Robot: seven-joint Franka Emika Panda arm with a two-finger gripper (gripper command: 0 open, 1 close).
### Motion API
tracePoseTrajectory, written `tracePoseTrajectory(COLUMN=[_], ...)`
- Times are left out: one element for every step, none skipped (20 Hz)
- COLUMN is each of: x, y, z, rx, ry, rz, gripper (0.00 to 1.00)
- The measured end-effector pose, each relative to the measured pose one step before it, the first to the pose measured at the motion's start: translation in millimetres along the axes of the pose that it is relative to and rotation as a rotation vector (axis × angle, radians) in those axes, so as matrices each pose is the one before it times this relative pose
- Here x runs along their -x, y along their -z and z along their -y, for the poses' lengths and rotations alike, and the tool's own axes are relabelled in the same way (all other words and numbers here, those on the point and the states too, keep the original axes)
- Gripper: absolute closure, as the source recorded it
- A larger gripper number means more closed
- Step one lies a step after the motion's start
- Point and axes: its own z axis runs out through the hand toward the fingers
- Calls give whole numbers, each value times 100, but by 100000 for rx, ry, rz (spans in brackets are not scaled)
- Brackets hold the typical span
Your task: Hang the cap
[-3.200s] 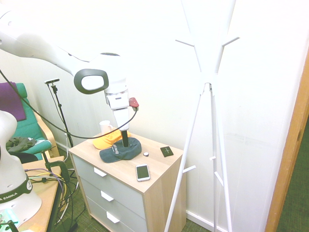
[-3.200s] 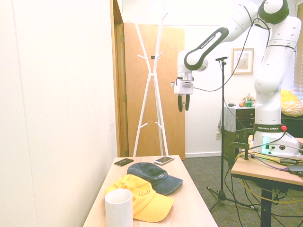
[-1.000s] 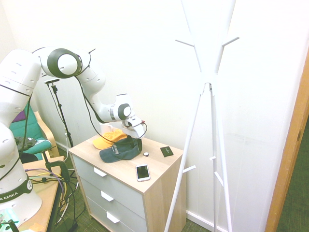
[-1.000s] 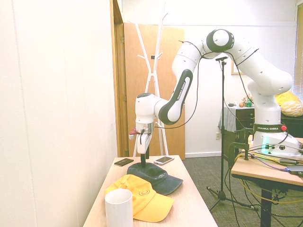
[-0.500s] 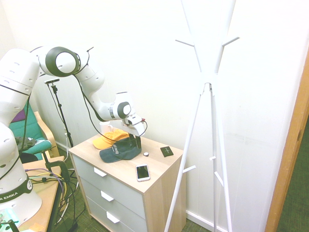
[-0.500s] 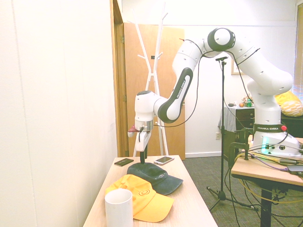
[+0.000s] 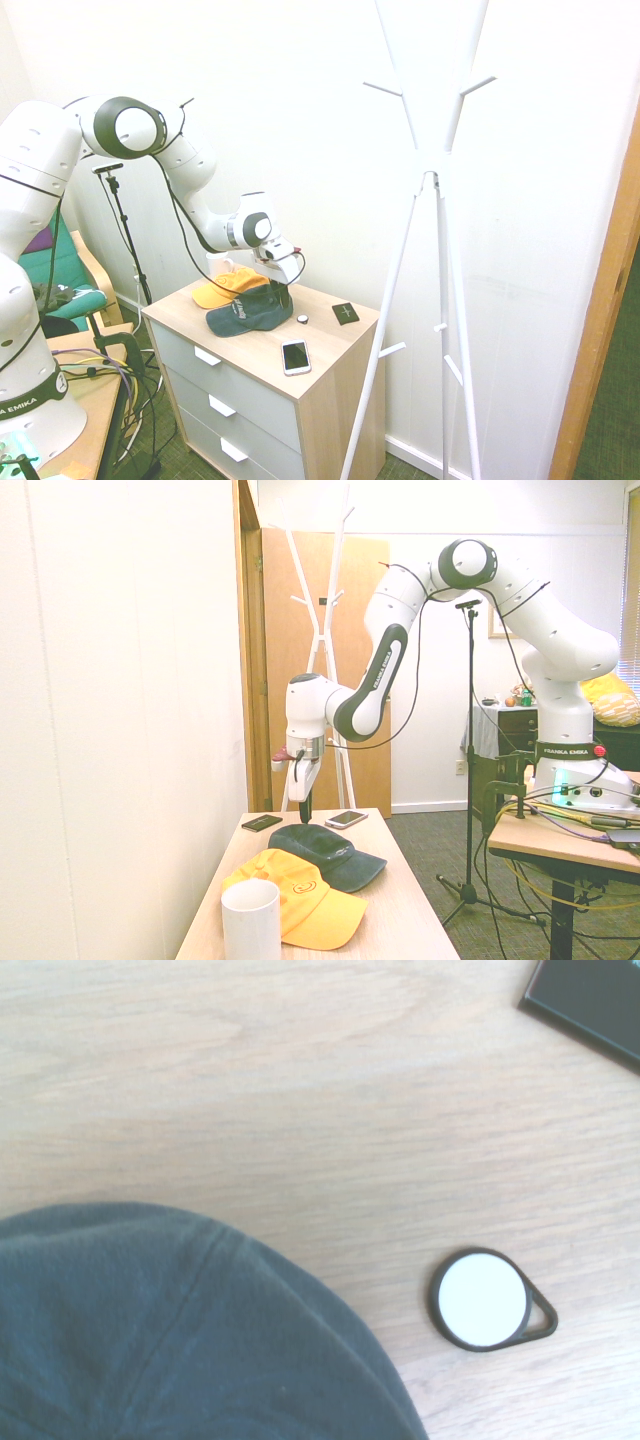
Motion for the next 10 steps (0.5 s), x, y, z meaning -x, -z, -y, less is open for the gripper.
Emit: tracePoseTrajectory(x=[125, 147, 153, 163, 133, 56, -12, -77, -102, -103], y=[-71, -19, 11, 20, 17, 15, -2, -16, -1, 86], z=[11, 63, 80, 88, 72, 40, -7, -50, -54, -10], rx=[151, 93, 83, 65, 30, 11, 25, 37, -67, -408], ry=[204, 315, 356, 363, 243, 84, -106, -355, -484, -419], rz=[44, -61, -140, -130, -62, -50, -5, 56, 63, -51], gripper=[100, 100, 100, 100, 100, 100, 0, 0, 0, 0])
